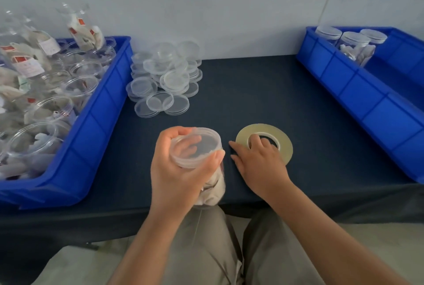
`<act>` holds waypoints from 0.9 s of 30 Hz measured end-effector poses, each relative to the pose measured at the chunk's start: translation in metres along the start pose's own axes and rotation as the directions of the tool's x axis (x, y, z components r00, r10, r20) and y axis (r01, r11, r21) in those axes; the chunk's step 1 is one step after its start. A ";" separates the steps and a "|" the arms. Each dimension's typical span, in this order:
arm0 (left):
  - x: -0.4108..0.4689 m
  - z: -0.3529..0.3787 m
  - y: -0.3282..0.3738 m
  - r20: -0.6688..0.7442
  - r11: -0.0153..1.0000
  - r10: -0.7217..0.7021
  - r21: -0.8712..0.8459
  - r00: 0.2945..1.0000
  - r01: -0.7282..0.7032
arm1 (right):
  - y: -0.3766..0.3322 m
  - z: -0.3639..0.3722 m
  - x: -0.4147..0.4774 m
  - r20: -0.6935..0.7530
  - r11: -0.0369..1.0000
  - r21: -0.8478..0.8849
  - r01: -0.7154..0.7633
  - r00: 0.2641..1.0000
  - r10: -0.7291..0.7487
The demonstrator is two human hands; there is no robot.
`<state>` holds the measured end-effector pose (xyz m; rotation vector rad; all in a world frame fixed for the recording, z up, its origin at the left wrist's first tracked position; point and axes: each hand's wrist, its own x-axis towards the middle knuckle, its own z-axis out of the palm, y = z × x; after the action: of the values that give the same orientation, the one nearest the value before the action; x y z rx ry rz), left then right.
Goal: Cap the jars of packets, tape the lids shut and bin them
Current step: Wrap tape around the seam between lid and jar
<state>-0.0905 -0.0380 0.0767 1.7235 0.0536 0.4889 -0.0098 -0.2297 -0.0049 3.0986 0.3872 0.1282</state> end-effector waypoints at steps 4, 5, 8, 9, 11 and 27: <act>0.012 0.003 0.001 0.070 1.000 0.014 0.009 0.997 -0.015 | 0.000 -0.018 0.000 0.042 0.997 0.073 -0.006 0.999 0.003; 0.014 0.004 0.000 0.081 1.000 0.010 0.010 0.997 -0.011 | -0.002 -0.028 -0.003 -0.016 0.952 0.306 -0.012 1.000 0.018; 0.016 0.004 -0.003 0.095 1.000 -0.003 0.015 0.995 0.001 | -0.010 -0.059 -0.019 -0.141 0.433 0.897 0.088 0.986 0.092; 0.016 0.004 -0.004 0.099 1.000 0.000 0.011 0.995 -0.001 | -0.013 -0.069 -0.024 -0.166 0.346 0.929 0.132 0.984 0.071; 0.014 0.005 -0.004 0.108 1.000 -0.002 -0.030 0.994 0.005 | -0.017 -0.081 -0.031 -0.179 0.297 0.939 0.176 0.984 -0.017; 0.016 0.004 -0.003 0.284 0.973 -0.016 -0.218 0.959 0.080 | -0.046 -0.077 -0.048 -0.097 -0.397 0.915 0.066 0.994 -0.058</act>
<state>-0.0740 -0.0359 0.0775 1.5460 -0.1588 0.2011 -0.0739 -0.1963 0.0668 4.8163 1.4047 -0.6987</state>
